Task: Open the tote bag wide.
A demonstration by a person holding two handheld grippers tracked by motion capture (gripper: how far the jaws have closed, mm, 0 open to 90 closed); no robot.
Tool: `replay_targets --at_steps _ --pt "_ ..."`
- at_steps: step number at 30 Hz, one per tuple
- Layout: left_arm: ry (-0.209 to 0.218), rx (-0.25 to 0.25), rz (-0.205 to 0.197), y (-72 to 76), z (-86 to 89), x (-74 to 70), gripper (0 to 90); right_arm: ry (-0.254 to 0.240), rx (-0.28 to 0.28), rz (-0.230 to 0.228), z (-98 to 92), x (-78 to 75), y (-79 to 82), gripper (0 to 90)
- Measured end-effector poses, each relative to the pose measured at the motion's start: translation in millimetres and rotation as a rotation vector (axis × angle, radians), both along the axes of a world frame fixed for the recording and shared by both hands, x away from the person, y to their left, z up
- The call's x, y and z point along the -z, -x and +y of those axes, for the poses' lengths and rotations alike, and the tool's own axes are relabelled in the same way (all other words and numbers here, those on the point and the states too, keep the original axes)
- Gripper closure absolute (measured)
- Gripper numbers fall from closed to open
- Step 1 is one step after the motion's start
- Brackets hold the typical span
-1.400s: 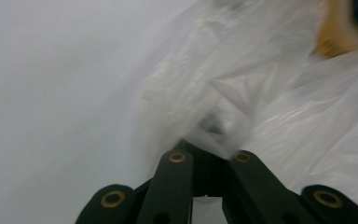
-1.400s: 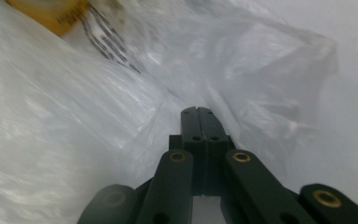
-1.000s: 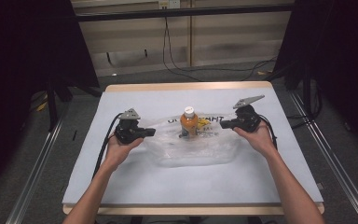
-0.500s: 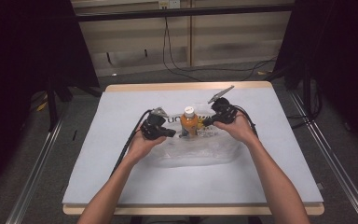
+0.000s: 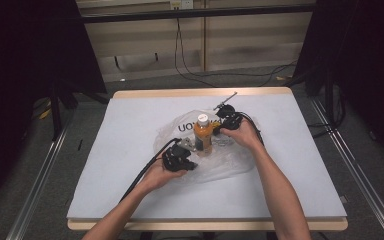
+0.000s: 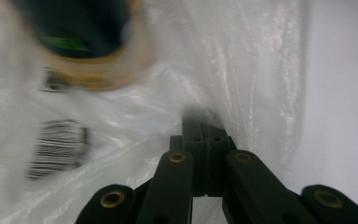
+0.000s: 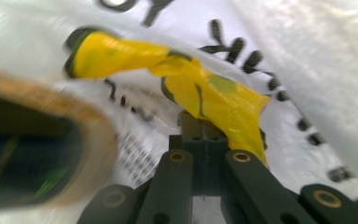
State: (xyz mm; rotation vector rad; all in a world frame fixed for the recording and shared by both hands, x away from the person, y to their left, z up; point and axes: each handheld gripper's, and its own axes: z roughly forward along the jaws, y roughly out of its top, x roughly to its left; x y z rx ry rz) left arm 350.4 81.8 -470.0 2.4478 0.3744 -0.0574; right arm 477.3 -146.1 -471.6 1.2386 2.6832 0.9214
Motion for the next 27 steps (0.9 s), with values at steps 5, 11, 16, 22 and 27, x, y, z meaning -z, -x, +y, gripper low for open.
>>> replay_targets --at_steps 5,11,16,22,27 --pt "0.018 0.033 0.008 15.1 1.8 0.9 90.0 -0.011 0.035 -0.003 -0.4 1.4 -10.1 90.0" --pt "0.016 0.078 -0.006 25.7 6.2 0.3 90.0 0.026 0.077 -0.042 3.1 1.6 -19.4 90.0" --pt "0.029 0.096 -0.001 30.5 13.0 0.9 90.0 0.029 0.123 -0.067 3.9 3.1 -22.3 90.0" --pt "0.102 0.013 0.031 8.4 22.9 5.7 90.0 0.01 0.085 -0.048 5.0 2.0 -17.1 90.0" --pt "0.151 -0.041 0.025 2.8 26.7 5.0 90.0 0.007 0.06 -0.06 6.7 2.2 -11.2 90.0"
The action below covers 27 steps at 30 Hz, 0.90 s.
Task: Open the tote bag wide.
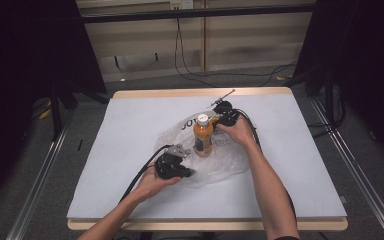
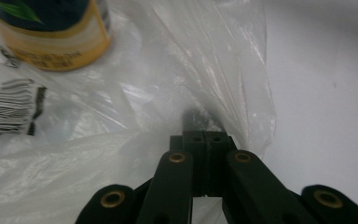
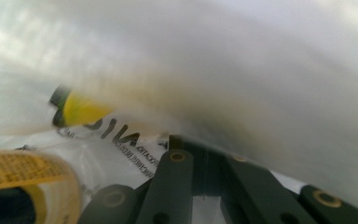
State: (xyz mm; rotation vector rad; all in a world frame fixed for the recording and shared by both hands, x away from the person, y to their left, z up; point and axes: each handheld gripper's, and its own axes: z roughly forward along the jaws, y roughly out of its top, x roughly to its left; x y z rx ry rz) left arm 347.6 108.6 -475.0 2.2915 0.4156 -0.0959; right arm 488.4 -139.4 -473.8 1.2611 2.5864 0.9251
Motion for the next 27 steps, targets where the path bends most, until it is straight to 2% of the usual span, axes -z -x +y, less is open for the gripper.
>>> replay_targets --at_steps 1,3,4,6,7,8,9,10,11,13,14,15,16,17,18,21,25,27 --pt "0.014 -0.02 0.003 -1.4 3.1 -2.2 90.0 -0.012 -0.003 -0.004 0.2 -0.2 3.0 90.0" --pt "0.034 -0.026 -0.008 -2.7 5.7 -4.6 90.0 -0.011 -0.012 -0.024 0.5 -2.7 6.2 90.0" --pt "0.031 -0.035 -0.014 -3.3 7.3 -6.9 90.0 -0.008 -0.019 -0.028 1.2 -5.2 8.2 90.0" --pt "0.048 -0.052 -0.017 -5.5 9.9 -7.6 90.0 -0.032 -0.02 -0.042 0.3 -11.1 11.5 90.0" --pt "0.071 -0.052 -0.008 -7.0 11.3 -6.9 90.0 -0.07 -0.021 -0.064 -1.5 -15.4 13.1 90.0" --pt "0.078 -0.061 -0.002 -7.5 12.7 -6.7 90.0 -0.084 -0.019 -0.072 -2.6 -19.1 15.2 90.0" --pt "0.087 -0.077 -0.007 -8.3 15.7 -6.8 90.0 -0.083 -0.018 -0.082 -3.4 -21.7 16.5 90.0" --pt "0.112 -0.087 0.006 -9.1 18.2 -6.8 90.0 -0.083 -0.022 -0.085 -5.3 -25.9 19.1 90.0" --pt "0.112 -0.087 0.006 -9.1 18.2 -6.8 90.0 -0.083 -0.022 -0.085 -5.3 -25.9 19.1 90.0" --pt "0.159 -0.114 -0.009 -11.0 25.2 -11.9 90.0 -0.096 -0.033 -0.109 -9.7 -33.9 25.2 90.0" --pt "0.159 -0.114 -0.009 -11.0 25.2 -11.9 90.0 -0.103 -0.041 -0.112 -10.3 -37.2 29.3 90.0" --pt "0.186 -0.135 -0.022 -10.8 29.3 -17.2 90.0 -0.094 -0.06 -0.124 -10.6 -38.7 32.1 90.0" --pt "0.186 -0.135 -0.022 -10.8 29.3 -17.2 90.0 -0.094 -0.06 -0.124 -10.6 -38.7 32.1 90.0" --pt "0.198 -0.142 -0.04 -11.1 31.9 -20.7 90.0 -0.094 -0.074 -0.134 -12.0 -40.7 37.7 90.0" --pt "0.214 -0.146 -0.036 -10.3 32.5 -22.0 90.0 -0.095 -0.067 -0.141 -12.7 -42.3 40.1 90.0" --pt "0.2 -0.147 -0.065 -8.0 33.4 -25.7 90.0 -0.143 -0.07 -0.185 -19.9 -51.3 48.8 90.0" --pt "0.208 -0.173 -0.074 -9.0 35.5 -24.7 90.0 -0.163 -0.061 -0.202 -29.4 -60.5 59.4 90.0" --pt "0.207 -0.179 -0.085 -9.7 37.2 -24.5 90.0 -0.198 -0.059 -0.221 -34.5 -64.0 63.9 90.0"
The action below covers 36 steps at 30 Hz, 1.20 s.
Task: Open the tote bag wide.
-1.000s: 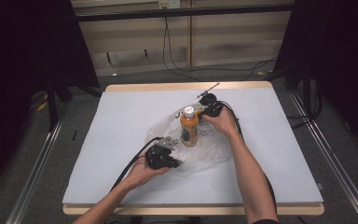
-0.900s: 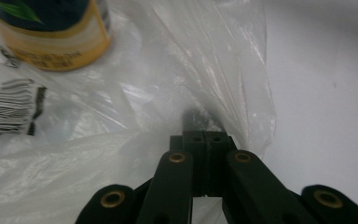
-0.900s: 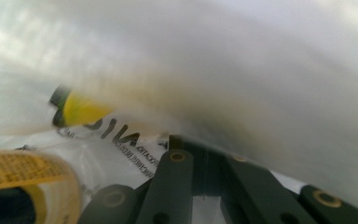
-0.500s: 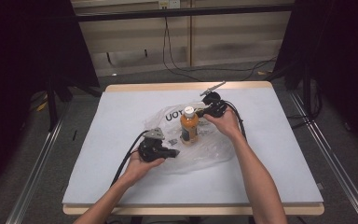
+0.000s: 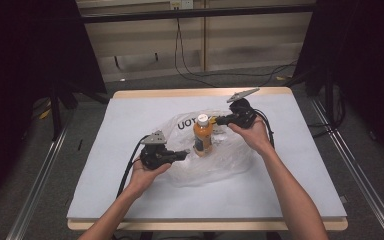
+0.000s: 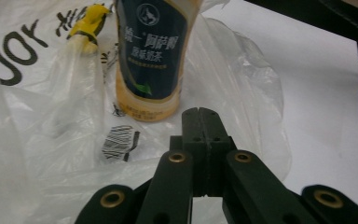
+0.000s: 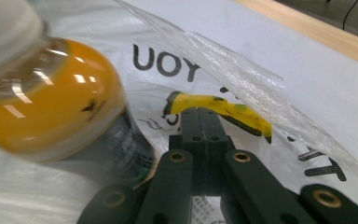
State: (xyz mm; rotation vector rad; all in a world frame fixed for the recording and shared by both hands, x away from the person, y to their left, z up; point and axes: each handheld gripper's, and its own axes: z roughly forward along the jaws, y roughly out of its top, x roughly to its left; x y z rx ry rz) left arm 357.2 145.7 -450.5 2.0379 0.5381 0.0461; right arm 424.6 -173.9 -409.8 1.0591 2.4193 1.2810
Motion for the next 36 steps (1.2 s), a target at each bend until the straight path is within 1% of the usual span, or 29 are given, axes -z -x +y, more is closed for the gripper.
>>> replay_targets --at_steps 2,4,7,8,10,11,12,13,14,15,16,17,18,19,20,21,22,23,24,25,26,27,28,29,30,31,33,35,36 --pt "0.011 -0.006 -0.008 0.8 1.7 -1.4 90.0 -0.025 0.002 -0.013 -4.1 -2.7 5.0 90.0" --pt "0.02 -0.026 -0.018 0.8 4.1 -3.3 90.0 -0.02 0.012 -0.02 -7.0 -3.7 10.3 90.0" --pt "0.039 -0.027 -0.023 1.6 8.8 -7.4 90.0 -0.036 0.021 -0.032 -12.2 -3.7 18.8 90.0" --pt "0.039 -0.035 -0.034 2.8 10.3 -9.6 90.0 -0.054 0.023 -0.045 -15.3 -4.2 23.8 90.0" --pt "0.055 -0.034 -0.037 5.2 12.3 -12.6 90.0 -0.097 0.021 -0.06 -20.7 -5.5 31.7 90.0" --pt "0.05 -0.035 -0.051 5.9 13.0 -13.7 90.0 -0.109 0.028 -0.071 -22.7 -6.5 36.5 90.0" --pt "0.05 -0.035 -0.051 5.9 13.0 -13.7 90.0 -0.109 0.028 -0.071 -22.7 -6.5 36.5 90.0" --pt "0.052 -0.028 -0.057 9.4 13.4 -14.3 90.0 -0.116 0.024 -0.084 -26.7 -7.3 45.2 90.0" --pt "0.052 -0.028 -0.057 9.4 13.4 -14.3 90.0 -0.113 0.035 -0.097 -28.5 -7.6 50.0 90.0" --pt "0.058 -0.024 -0.065 13.1 14.4 -15.2 90.0 -0.115 0.043 -0.104 -30.1 -8.1 53.8 90.0" --pt "0.058 -0.024 -0.065 13.1 14.4 -15.2 90.0 -0.115 0.043 -0.104 -30.1 -8.1 53.8 90.0" --pt "0.06 -0.027 -0.076 17.2 16.7 -17.8 90.0 -0.132 0.057 -0.13 -36.2 -9.8 65.3 90.0" --pt "0.06 -0.027 -0.076 17.2 16.7 -17.8 90.0 -0.142 0.062 -0.138 -39.3 -10.6 70.0 90.0" --pt "0.071 -0.028 -0.081 20.2 19.5 -20.2 90.0 -0.152 0.063 -0.141 -42.7 -11.2 74.2 90.0" --pt "0.068 -0.034 -0.086 21.7 21.7 -21.7 90.0 -0.16 0.067 -0.143 -45.2 -11.7 77.5 87.8" --pt "0.07 -0.043 -0.09 23.2 24.2 -23.0 87.6 -0.162 0.071 -0.152 -48.4 -12.0 81.4 77.4" --pt "0.081 -0.042 -0.092 24.6 26.2 -23.7 85.0 -0.159 0.09 -0.156 -51.9 -12.4 86.3 71.6" --pt "0.092 -0.045 -0.101 26.0 28.0 -24.5 83.6 -0.168 0.089 -0.163 -54.9 -12.2 89.9 69.1" --pt "0.084 -0.054 -0.106 27.7 30.2 -25.8 82.9 -0.171 0.088 -0.166 -57.7 -12.2 93.7 63.6" --pt "0.097 -0.056 -0.11 28.9 31.1 -26.1 79.5 -0.172 0.096 -0.175 -59.8 -12.2 97.9 56.3" --pt "0.097 -0.056 -0.11 28.9 31.1 -26.1 74.4 -0.175 0.106 -0.18 -61.1 -12.3 100.9 49.8" --pt "0.081 -0.083 -0.135 33.5 34.0 -29.1 70.3 -0.179 0.103 -0.187 -63.0 -12.4 104.7 44.5" --pt "0.094 -0.079 -0.141 34.7 35.6 -29.7 65.6 -0.18 0.115 -0.201 -64.5 -12.6 110.0 38.1" --pt "0.095 -0.09 -0.149 36.2 37.2 -30.9 61.1 -0.181 0.121 -0.21 -65.6 -12.8 114.0 30.8" --pt "0.098 -0.108 -0.155 37.6 38.4 -31.8 57.0 -0.179 0.13 -0.213 -66.4 -12.9 117.5 22.7" --pt "0.099 -0.123 -0.164 38.7 39.7 -32.8 51.0 -0.179 0.144 -0.205 -67.4 -13.1 120.9 15.5" --pt "0.1 -0.14 -0.167 40.5 43.9 -34.3 42.4 -0.176 0.155 -0.214 -70.2 -12.9 128.4 9.1" --pt "0.093 -0.172 -0.183 42.4 46.6 -35.1 31.3 -0.179 0.177 -0.235 -73.8 -12.6 135.7 2.9" --pt "0.097 -0.175 -0.178 42.5 48.1 -34.7 26.1 -0.187 0.187 -0.247 -76.0 -12.4 139.2 1.3"
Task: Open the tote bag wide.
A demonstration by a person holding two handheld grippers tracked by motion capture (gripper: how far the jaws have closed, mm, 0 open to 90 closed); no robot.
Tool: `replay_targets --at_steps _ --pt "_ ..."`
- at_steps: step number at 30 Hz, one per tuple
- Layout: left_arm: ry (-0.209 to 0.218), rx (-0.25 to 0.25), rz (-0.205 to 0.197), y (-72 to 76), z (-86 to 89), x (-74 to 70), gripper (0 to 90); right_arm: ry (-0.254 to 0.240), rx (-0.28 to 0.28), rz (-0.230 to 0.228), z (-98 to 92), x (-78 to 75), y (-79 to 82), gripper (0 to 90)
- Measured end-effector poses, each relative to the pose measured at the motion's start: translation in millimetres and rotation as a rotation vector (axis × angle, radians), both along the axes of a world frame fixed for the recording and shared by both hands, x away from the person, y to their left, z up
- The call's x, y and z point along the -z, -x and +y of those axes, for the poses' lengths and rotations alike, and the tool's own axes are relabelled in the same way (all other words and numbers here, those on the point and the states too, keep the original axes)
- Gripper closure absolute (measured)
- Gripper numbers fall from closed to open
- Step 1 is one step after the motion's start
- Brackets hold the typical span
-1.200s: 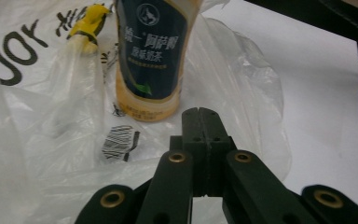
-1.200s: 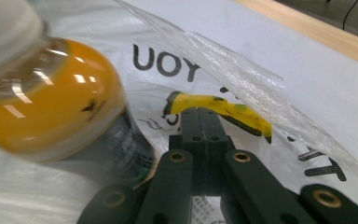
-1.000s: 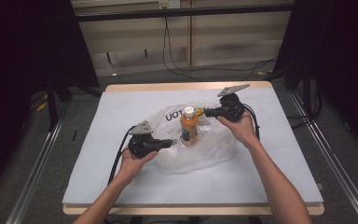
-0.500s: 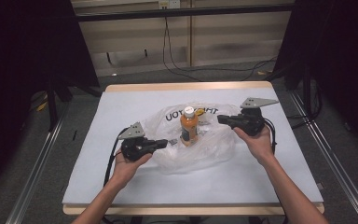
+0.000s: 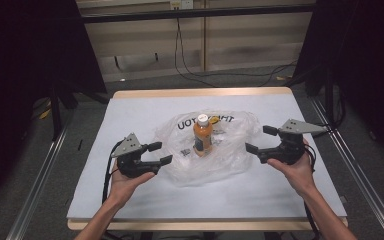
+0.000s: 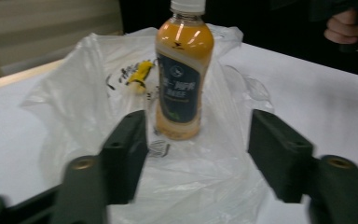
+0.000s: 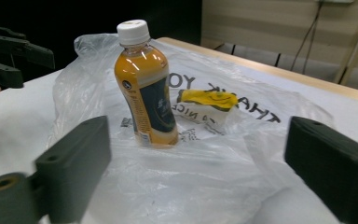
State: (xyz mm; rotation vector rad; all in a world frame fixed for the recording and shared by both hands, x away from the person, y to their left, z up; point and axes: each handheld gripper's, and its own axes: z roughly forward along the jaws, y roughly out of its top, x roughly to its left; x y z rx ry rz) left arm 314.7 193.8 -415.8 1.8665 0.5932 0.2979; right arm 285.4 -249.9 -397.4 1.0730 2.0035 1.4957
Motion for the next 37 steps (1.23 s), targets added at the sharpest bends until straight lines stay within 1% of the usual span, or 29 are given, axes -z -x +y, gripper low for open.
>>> replay_targets --at_steps 1,2,3,4,5,6,8,10,11,12,13,14,15,17,18,19,20,21,22,23,24,26,27,30,32,34,35,36,37 --pt "-0.014 -0.01 0.007 0.5 1.7 -0.1 21.4 -0.005 0.005 -0.006 -2.9 -0.1 3.6 1.9" --pt "-0.009 -0.012 0.012 1.0 2.4 0.9 17.1 -0.017 0.004 -0.01 -5.3 -0.3 7.1 1.9" --pt "-0.022 -0.025 0.024 3.1 4.8 2.2 13.2 -0.025 0.008 -0.013 -7.0 -0.3 9.8 1.9" --pt "-0.022 -0.025 0.024 3.1 4.8 2.2 10.3 -0.023 0.009 -0.022 -9.8 -0.2 14.4 2.1" --pt "-0.019 -0.032 0.031 6.0 10.8 5.4 9.4 -0.025 0.008 -0.026 -11.0 0.3 16.7 2.6" --pt "-0.025 -0.045 0.028 7.8 14.0 6.6 9.1 -0.03 0.017 -0.023 -13.2 1.3 21.1 2.4" --pt "-0.013 -0.062 0.027 10.5 21.2 8.2 5.5 -0.034 0.026 -0.026 -16.4 3.6 27.9 1.6" --pt "0.001 -0.079 0.029 13.1 28.4 8.0 5.0 -0.041 0.038 -0.035 -19.0 6.8 34.4 1.0" --pt "0.009 -0.083 0.031 14.4 30.7 7.9 3.7 -0.056 0.042 -0.034 -19.9 9.3 37.3 0.9" --pt "0.009 -0.083 0.031 14.4 30.7 7.9 3.7 -0.056 0.042 -0.034 -19.9 9.3 37.3 0.9" --pt "0.01 -0.09 0.031 19.5 37.2 8.0 3.6 -0.059 0.039 -0.005 -20.4 14.0 41.1 1.6" --pt "0.011 -0.102 0.029 22.6 38.9 8.4 3.4 -0.04 0.033 0.005 -20.5 17.1 43.5 2.0" --pt "0.015 -0.101 0.027 24.5 41.1 9.3 3.3 -0.034 0.032 0.011 -21.1 19.9 45.4 2.7" --pt "0.013 -0.116 0.042 30.1 44.6 11.1 2.9 -0.034 0.046 0.024 -23.3 24.2 50.2 2.1" --pt "0.004 -0.108 0.05 32.6 46.4 12.7 2.8 -0.037 0.051 0.03 -25.0 25.9 53.0 2.1" --pt "-0.011 -0.127 0.06 36.1 47.4 14.1 2.1 -0.033 0.06 0.03 -26.3 27.5 55.8 2.1" --pt "-0.019 -0.13 0.066 39.0 49.9 15.4 1.9 -0.033 0.062 0.037 -27.6 28.5 58.7 2.2" --pt "-0.013 -0.145 0.067 42.3 51.9 16.9 1.9 -0.03 0.069 0.044 -29.4 29.7 61.4 2.0" --pt "-0.013 -0.162 0.055 45.2 53.8 18.3 1.8 -0.028 0.077 0.05 -30.7 31.3 64.1 2.2" --pt "-0.004 -0.165 0.067 46.7 56.1 19.2 1.8 -0.031 0.088 0.054 -31.5 33.1 67.5 3.2" --pt "0.003 -0.179 0.078 48.4 57.7 19.8 1.8 -0.022 0.096 0.047 -32.8 35.1 70.8 3.0" --pt "-0.021 -0.193 0.067 51.4 60.6 22.0 1.9 -0.023 0.105 0.058 -35.9 37.6 76.6 3.0" --pt "-0.031 -0.21 0.051 53.6 62.4 25.4 1.8 -0.028 0.114 0.063 -38.4 39.5 80.2 2.9" --pt "-0.025 -0.172 0.075 53.9 67.5 31.5 2.2 -0.021 0.13 0.069 -46.1 45.2 92.8 3.0" --pt "-0.023 -0.176 0.057 56.2 69.9 31.1 2.2 -0.033 0.14 0.067 -51.3 45.2 98.2 2.8" --pt "-0.007 -0.177 0.057 56.3 72.6 32.1 1.9 -0.028 0.162 0.045 -55.7 43.9 102.5 3.0" --pt "-0.005 -0.175 0.056 56.9 72.7 33.6 2.0 -0.036 0.165 0.043 -56.8 44.4 102.7 2.9" --pt "-0.02 -0.184 0.054 56.4 72.0 34.5 2.0 -0.042 0.166 0.051 -57.3 45.6 102.2 2.9" --pt "-0.02 -0.184 0.054 56.4 72.0 34.5 2.0 -0.042 0.166 0.051 -57.3 45.6 102.2 2.9"
